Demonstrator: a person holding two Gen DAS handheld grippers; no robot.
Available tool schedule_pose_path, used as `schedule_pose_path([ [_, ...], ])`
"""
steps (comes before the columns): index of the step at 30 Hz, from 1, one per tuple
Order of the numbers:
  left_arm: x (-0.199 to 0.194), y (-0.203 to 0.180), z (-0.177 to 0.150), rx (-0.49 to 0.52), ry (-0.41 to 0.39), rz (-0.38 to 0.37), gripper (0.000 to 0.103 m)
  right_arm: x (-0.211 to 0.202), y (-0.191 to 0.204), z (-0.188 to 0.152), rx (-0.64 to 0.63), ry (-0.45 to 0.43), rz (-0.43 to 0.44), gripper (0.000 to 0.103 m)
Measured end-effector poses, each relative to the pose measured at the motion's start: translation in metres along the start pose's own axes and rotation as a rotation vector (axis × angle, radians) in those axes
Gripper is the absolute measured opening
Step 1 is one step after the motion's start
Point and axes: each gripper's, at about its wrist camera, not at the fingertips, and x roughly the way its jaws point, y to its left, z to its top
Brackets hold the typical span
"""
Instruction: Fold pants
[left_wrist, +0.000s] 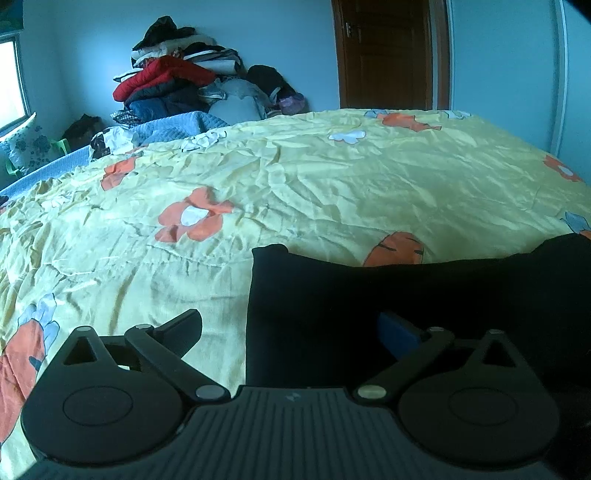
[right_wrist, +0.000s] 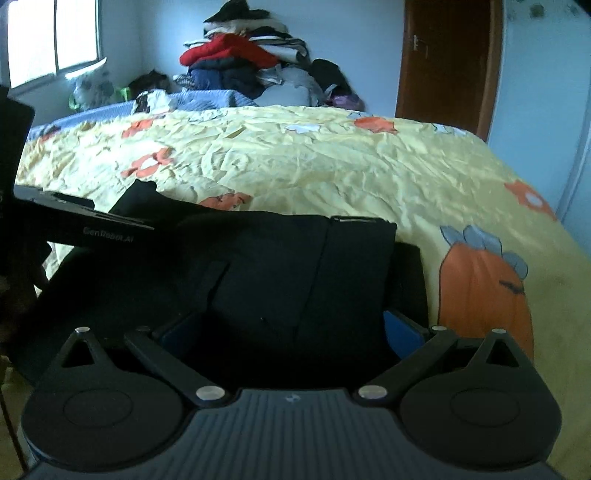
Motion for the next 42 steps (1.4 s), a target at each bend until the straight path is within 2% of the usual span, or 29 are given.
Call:
schedule_pose_path([
  [3, -0.001, 0.001, 0.000, -0.003, 0.001, -0.002, 0.103, -0.002, 0.001, -0.002, 0.001, -0.017, -0.004, 0.103],
  [6, -0.016, 0.003, -0.003, 0.006, 0.000, -0.008, 0.098, -0.014, 0.005, -0.002, -0.010, -0.050, -0.038, 0.103],
  [10, -0.047, 0.009, -0.019, -0.061, 0.016, -0.201, 0.100, -0.046, 0.013, -0.006, -0.081, -0.181, -0.050, 0.103],
  [11, -0.050, 0.008, -0.023, -0.069, 0.029, -0.218, 0.100, -0.050, 0.012, -0.005, -0.070, -0.201, -0.048, 0.103],
  [13, -0.053, 0.003, -0.032, -0.057, 0.040, -0.190, 0.102, -0.054, 0.007, -0.005, -0.041, -0.242, -0.025, 0.103],
  [14, -0.051, 0.000, -0.035, -0.041, 0.037, -0.167, 0.103, -0.054, 0.006, -0.005, -0.028, -0.249, -0.022, 0.090],
  [15, -0.050, -0.001, -0.038, -0.033, 0.027, -0.157, 0.103, -0.050, 0.006, -0.005, -0.022, -0.233, -0.028, 0.062],
  [16, -0.048, 0.000, -0.039, -0.041, 0.025, -0.149, 0.103, -0.046, 0.006, -0.005, -0.025, -0.208, -0.026, 0.047],
  [17, -0.047, 0.002, -0.040, -0.059, 0.028, -0.149, 0.103, -0.041, 0.005, -0.006, -0.023, -0.179, -0.024, 0.034],
  [18, -0.046, 0.005, -0.040, -0.080, 0.032, -0.152, 0.103, -0.036, 0.005, -0.008, -0.019, -0.154, -0.018, 0.033],
  [21, -0.044, 0.009, -0.045, -0.114, 0.026, -0.155, 0.103, -0.027, 0.006, -0.015, -0.040, -0.122, -0.042, 0.032],
  [23, -0.047, 0.006, -0.047, -0.102, 0.011, -0.143, 0.103, -0.026, 0.008, -0.016, -0.053, -0.121, -0.052, 0.032],
  [29, -0.050, 0.000, -0.049, -0.076, -0.017, -0.117, 0.103, -0.024, 0.013, -0.024, -0.082, -0.153, -0.089, 0.037],
  [42, -0.053, -0.003, -0.054, -0.060, -0.047, -0.096, 0.103, -0.024, 0.013, -0.024, -0.095, -0.161, -0.097, 0.039],
])
